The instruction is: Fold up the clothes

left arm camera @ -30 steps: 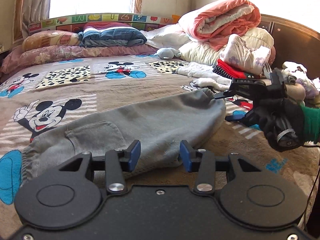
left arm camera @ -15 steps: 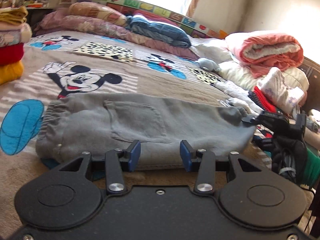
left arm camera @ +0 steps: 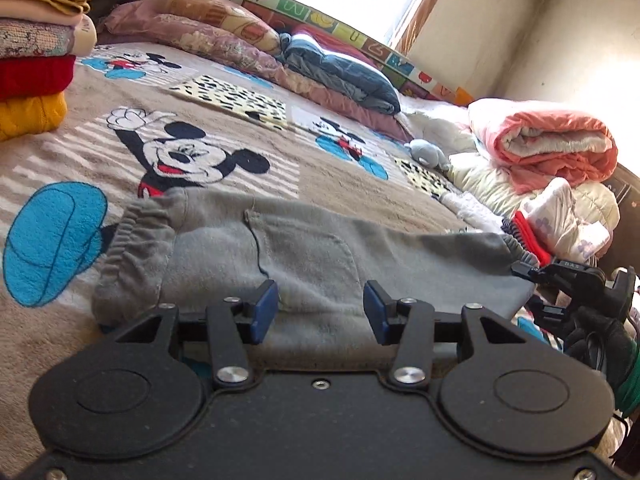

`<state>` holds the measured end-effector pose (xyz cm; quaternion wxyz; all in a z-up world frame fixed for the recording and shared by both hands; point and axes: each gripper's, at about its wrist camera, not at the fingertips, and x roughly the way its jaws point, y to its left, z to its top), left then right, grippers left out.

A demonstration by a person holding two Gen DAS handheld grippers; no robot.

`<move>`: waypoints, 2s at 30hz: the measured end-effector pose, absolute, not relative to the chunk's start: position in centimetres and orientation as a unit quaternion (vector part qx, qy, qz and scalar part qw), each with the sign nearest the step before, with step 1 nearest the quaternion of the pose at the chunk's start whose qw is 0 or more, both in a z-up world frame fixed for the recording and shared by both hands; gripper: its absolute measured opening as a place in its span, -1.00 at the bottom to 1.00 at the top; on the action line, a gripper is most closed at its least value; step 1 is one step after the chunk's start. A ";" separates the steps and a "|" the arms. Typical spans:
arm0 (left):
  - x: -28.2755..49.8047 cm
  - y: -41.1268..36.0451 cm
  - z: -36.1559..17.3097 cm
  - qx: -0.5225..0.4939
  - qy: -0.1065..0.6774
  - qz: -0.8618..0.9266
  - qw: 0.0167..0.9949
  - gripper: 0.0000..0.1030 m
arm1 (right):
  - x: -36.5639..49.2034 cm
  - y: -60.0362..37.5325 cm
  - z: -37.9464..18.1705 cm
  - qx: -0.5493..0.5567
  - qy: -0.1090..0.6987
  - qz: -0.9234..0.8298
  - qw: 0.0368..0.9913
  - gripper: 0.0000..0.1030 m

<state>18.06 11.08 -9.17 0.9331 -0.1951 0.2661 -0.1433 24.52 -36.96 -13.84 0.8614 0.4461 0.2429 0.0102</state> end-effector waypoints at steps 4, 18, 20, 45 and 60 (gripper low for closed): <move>18.5 12.8 -8.9 -0.226 0.259 -0.121 0.931 -0.10 | 24.1 -35.3 -10.9 0.425 0.229 0.026 0.876 -0.34; 18.5 15.6 -8.4 -0.278 0.251 -0.117 0.920 -0.09 | 24.2 -23.0 -2.8 0.331 0.228 0.136 0.905 -0.37; 18.4 16.4 -8.3 -0.283 0.246 -0.112 0.920 -0.09 | 24.1 -20.2 -2.2 0.303 0.232 0.154 0.911 -0.37; 16.2 24.3 -8.4 -0.338 0.201 -0.076 0.916 -0.02 | 21.1 1.3 -4.1 0.050 0.205 0.232 0.949 -0.38; 16.4 23.8 -8.0 -0.327 0.201 -0.095 0.918 0.02 | 13.1 4.6 -6.6 -0.169 0.165 0.298 0.925 0.29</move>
